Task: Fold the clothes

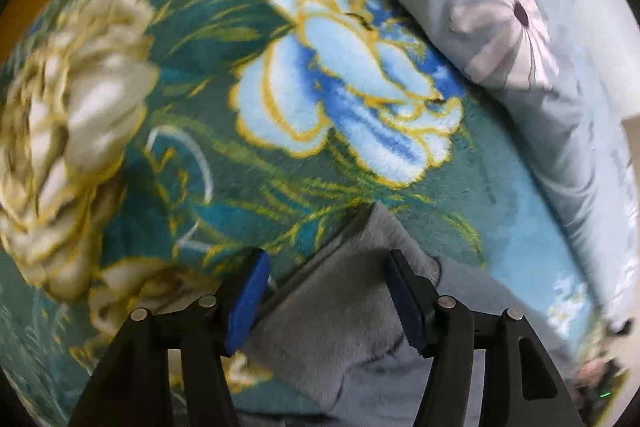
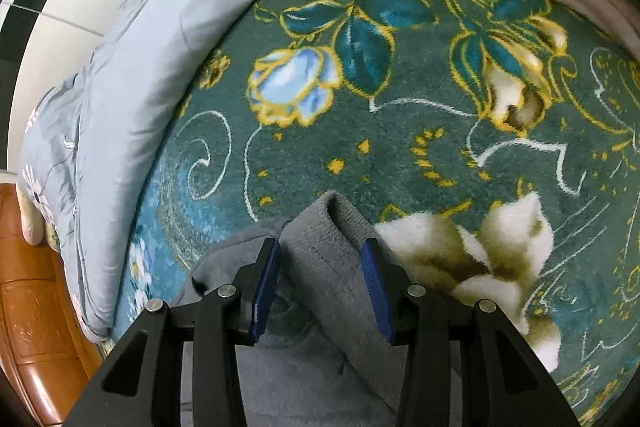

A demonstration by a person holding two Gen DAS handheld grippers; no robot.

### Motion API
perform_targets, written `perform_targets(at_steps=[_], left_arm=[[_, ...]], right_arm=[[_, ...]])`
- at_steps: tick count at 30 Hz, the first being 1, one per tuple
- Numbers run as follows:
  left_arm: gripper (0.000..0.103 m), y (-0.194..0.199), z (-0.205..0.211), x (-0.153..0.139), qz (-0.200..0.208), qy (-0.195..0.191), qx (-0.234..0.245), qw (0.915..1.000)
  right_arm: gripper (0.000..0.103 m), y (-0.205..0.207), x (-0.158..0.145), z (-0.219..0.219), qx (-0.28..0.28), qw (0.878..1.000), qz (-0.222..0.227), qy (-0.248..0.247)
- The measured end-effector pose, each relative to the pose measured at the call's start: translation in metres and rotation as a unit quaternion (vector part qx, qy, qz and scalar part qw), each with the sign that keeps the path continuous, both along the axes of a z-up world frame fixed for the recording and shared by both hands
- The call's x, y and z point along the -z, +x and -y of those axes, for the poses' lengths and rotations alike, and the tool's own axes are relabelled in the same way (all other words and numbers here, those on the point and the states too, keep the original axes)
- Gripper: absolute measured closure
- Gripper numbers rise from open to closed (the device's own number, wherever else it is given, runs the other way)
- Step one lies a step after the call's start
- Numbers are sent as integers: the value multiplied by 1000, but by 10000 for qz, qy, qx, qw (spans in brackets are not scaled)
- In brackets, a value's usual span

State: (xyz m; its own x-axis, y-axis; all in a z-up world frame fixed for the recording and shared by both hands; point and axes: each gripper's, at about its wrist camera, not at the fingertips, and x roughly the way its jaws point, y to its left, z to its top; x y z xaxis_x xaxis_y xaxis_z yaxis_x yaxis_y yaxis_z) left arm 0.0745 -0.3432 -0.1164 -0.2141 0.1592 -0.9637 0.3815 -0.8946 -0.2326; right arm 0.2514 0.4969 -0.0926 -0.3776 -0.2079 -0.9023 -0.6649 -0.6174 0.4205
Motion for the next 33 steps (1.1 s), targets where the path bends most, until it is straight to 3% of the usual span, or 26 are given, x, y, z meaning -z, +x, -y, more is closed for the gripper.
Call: perform_targets(at_steps=[7, 10, 11, 12, 14, 15, 16, 18, 21, 23, 26, 29, 33], left_arm=[[40, -2, -15, 1, -108, -108, 327, 9993], [48, -1, -16, 1, -117, -171, 356, 9991], [55, 0, -15, 1, -107, -224, 300, 9992], [70, 2, -16, 0, -143, -191, 266, 9994], [85, 4, -20, -3, -205, -245, 279, 9991], [93, 6, -24, -5, -224, -355, 329, 9986], [94, 7, -27, -5, -242, -442, 394, 9980], [96, 9, -27, -10, -355, -569, 366, 9971], [96, 12, -21, -25, -661, -623, 161, 9957], [97, 13, -11, -52, -1244, -354, 25, 9916], [97, -2, -3, -69, -1661, -98, -113, 9860], [97, -7, 2, -54, -1325, -281, -96, 9907], [97, -11, 1, -14, -668, -439, -153, 9967]], right_arm=[[59, -10, -2, -2, -185, 9996, 107, 192], [56, -12, -2, 2, -259, 9996, 33, 132], [56, -12, -3, 4, -287, 9995, 0, 134], [56, -12, -4, 6, -324, 9994, -16, 148], [61, -12, -6, 11, -383, 9989, 24, 260], [73, -13, -7, 13, -412, 9986, 46, 317], [84, -13, -8, 16, -435, 9983, 116, 379], [93, -14, -11, 23, -514, 9973, 177, 494], [98, -17, -27, 32, -592, 9947, 89, 833], [98, -17, -47, 29, -459, 9941, -212, 964], [98, -19, -75, 19, -277, 9923, -687, 990], [98, -28, -75, 19, -285, 9914, -652, 1101], [98, -25, -44, 20, -162, 9948, -276, 963]])
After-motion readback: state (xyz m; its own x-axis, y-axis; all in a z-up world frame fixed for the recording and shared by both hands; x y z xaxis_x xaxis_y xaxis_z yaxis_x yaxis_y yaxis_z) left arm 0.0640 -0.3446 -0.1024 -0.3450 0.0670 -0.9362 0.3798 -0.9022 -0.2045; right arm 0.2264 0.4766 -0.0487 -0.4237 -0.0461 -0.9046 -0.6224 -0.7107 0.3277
